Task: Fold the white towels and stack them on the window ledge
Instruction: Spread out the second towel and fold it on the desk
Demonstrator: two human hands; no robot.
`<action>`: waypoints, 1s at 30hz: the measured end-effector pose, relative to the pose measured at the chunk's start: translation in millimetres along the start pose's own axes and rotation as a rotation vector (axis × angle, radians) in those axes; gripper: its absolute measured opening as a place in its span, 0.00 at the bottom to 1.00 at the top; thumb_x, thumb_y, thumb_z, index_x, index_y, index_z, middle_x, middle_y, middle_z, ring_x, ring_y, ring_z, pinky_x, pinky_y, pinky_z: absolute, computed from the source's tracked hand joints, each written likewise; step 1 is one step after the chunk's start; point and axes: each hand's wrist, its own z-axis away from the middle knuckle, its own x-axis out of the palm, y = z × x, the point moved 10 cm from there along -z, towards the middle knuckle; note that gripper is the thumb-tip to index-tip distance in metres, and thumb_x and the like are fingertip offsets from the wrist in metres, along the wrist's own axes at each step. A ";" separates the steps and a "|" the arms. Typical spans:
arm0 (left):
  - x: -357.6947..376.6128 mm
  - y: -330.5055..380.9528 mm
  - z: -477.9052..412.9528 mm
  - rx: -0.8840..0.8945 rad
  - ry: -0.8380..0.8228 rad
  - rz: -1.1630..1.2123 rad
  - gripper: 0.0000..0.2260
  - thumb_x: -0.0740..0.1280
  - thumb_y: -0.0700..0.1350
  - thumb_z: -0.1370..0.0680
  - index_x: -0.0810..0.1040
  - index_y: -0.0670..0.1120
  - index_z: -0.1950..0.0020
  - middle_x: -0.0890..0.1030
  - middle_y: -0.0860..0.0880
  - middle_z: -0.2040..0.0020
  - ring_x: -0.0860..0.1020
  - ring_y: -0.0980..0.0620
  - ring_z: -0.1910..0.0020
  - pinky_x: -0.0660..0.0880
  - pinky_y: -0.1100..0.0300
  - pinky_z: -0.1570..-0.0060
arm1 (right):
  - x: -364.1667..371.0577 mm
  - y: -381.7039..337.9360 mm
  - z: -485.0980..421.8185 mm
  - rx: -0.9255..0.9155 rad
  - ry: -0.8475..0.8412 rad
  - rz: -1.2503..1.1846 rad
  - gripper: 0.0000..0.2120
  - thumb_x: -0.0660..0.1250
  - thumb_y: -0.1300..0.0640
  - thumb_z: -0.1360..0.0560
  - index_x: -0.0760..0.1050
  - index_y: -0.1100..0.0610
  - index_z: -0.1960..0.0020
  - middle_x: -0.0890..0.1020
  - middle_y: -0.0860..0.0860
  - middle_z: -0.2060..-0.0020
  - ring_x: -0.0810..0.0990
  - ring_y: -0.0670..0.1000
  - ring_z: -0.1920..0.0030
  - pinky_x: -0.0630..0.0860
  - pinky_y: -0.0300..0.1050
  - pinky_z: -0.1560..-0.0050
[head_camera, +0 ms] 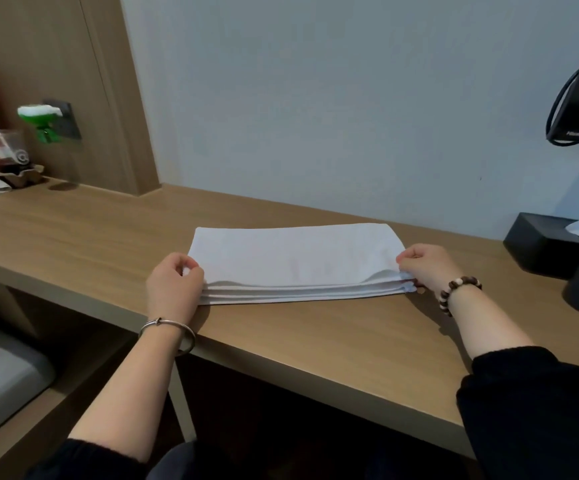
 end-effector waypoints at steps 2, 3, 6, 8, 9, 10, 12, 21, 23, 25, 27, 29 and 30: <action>-0.9 -0.6 0.3 -0.004 0.015 -0.005 0.05 0.61 0.36 0.25 0.76 0.42 0.57 0.73 0.49 0.66 0.68 0.53 0.69 0.63 0.62 0.70 | -4.1 -1.8 -4.0 -0.034 0.042 0.071 0.06 0.62 0.65 0.25 0.75 0.59 0.60 0.74 0.52 0.69 0.71 0.51 0.70 0.68 0.37 0.75; -1.3 -1.5 -0.5 -0.008 0.017 -0.014 0.05 0.61 0.36 0.25 0.76 0.42 0.57 0.72 0.50 0.66 0.68 0.54 0.69 0.63 0.63 0.70 | -6.0 -2.5 -5.0 -0.045 0.070 0.083 0.07 0.62 0.64 0.25 0.74 0.59 0.62 0.73 0.52 0.69 0.70 0.51 0.70 0.67 0.38 0.73; 1.3 -3.8 -4.1 -0.014 -0.006 -0.052 0.06 0.60 0.37 0.24 0.77 0.41 0.56 0.74 0.49 0.65 0.69 0.53 0.68 0.64 0.62 0.69 | -8.3 2.3 -6.5 -0.004 0.106 -0.048 0.09 0.60 0.65 0.26 0.72 0.59 0.65 0.72 0.54 0.71 0.69 0.53 0.75 0.67 0.39 0.74; 4.4 -5.8 -6.6 -0.030 -0.029 -0.057 0.07 0.60 0.38 0.25 0.78 0.42 0.56 0.75 0.49 0.63 0.70 0.52 0.67 0.65 0.61 0.68 | -8.0 3.0 -6.3 0.026 0.082 -0.005 0.10 0.60 0.66 0.27 0.72 0.60 0.66 0.70 0.55 0.71 0.69 0.53 0.76 0.67 0.37 0.76; 5.9 -6.8 -7.5 -0.037 -0.038 -0.053 0.08 0.60 0.38 0.25 0.78 0.43 0.56 0.76 0.48 0.62 0.70 0.52 0.67 0.66 0.61 0.67 | -7.2 2.1 -6.2 0.033 0.054 0.084 0.09 0.61 0.67 0.28 0.73 0.60 0.66 0.70 0.55 0.71 0.68 0.53 0.76 0.66 0.36 0.76; 6.4 -7.5 -7.8 -0.041 -0.041 -0.052 0.08 0.59 0.38 0.25 0.78 0.44 0.57 0.76 0.48 0.61 0.70 0.51 0.67 0.66 0.61 0.67 | -4.8 1.8 -6.7 0.038 0.014 0.188 0.09 0.62 0.67 0.28 0.73 0.60 0.67 0.71 0.55 0.72 0.68 0.52 0.74 0.65 0.36 0.76; 5.7 -8.3 -7.6 -0.036 -0.034 -0.046 0.09 0.59 0.37 0.26 0.79 0.45 0.57 0.76 0.48 0.60 0.70 0.51 0.68 0.65 0.61 0.68 | 1.0 3.1 -5.7 0.064 -0.062 0.344 0.10 0.65 0.66 0.29 0.73 0.59 0.68 0.72 0.54 0.72 0.69 0.51 0.71 0.66 0.38 0.72; 3.6 -12.0 -5.5 -0.044 -0.024 0.016 0.11 0.58 0.35 0.26 0.79 0.46 0.56 0.75 0.48 0.65 0.68 0.50 0.70 0.64 0.60 0.68 | 6.4 -6.8 3.6 -0.020 -0.076 0.672 0.10 0.62 0.62 0.25 0.81 0.63 0.52 0.80 0.59 0.48 0.76 0.59 0.46 0.74 0.47 0.50; 4.6 -11.0 -3.7 -0.035 -0.030 0.030 0.11 0.58 0.35 0.26 0.78 0.46 0.56 0.73 0.47 0.67 0.67 0.50 0.71 0.63 0.60 0.69 | 10.4 -28.8 12.8 -0.169 0.083 0.769 0.09 0.62 0.60 0.25 0.81 0.54 0.52 0.73 0.55 0.40 0.67 0.57 0.37 0.68 0.50 0.39; 5.0 -10.2 -2.8 -0.038 -0.032 0.068 0.12 0.57 0.35 0.26 0.78 0.47 0.56 0.71 0.48 0.69 0.65 0.52 0.72 0.61 0.61 0.71 | 34.3 -54.5 23.4 -0.370 0.101 0.707 0.10 0.63 0.60 0.25 0.79 0.53 0.46 0.70 0.52 0.38 0.64 0.54 0.35 0.63 0.50 0.35; 3.7 -10.6 -3.2 -0.058 -0.039 0.118 0.13 0.57 0.34 0.26 0.78 0.48 0.58 0.70 0.49 0.70 0.64 0.52 0.72 0.61 0.62 0.71 | 67.2 -77.1 34.9 -0.524 0.043 0.619 0.11 0.61 0.60 0.24 0.78 0.54 0.44 0.71 0.51 0.38 0.65 0.53 0.35 0.63 0.48 0.34; 2.8 -11.2 -3.1 -0.079 -0.075 0.169 0.13 0.57 0.34 0.26 0.78 0.48 0.58 0.69 0.50 0.71 0.64 0.52 0.72 0.61 0.62 0.70 | 100.7 -93.8 45.5 -0.611 -0.038 0.549 0.11 0.60 0.58 0.22 0.78 0.55 0.44 0.72 0.51 0.39 0.66 0.51 0.37 0.63 0.46 0.36; 3.0 -13.2 -3.5 -0.099 -0.098 0.189 0.14 0.57 0.34 0.26 0.79 0.48 0.58 0.69 0.50 0.71 0.64 0.52 0.72 0.61 0.61 0.70 | 118.3 -98.5 49.8 -0.634 -0.093 0.521 0.11 0.60 0.56 0.22 0.77 0.55 0.44 0.73 0.51 0.40 0.67 0.50 0.37 0.64 0.45 0.37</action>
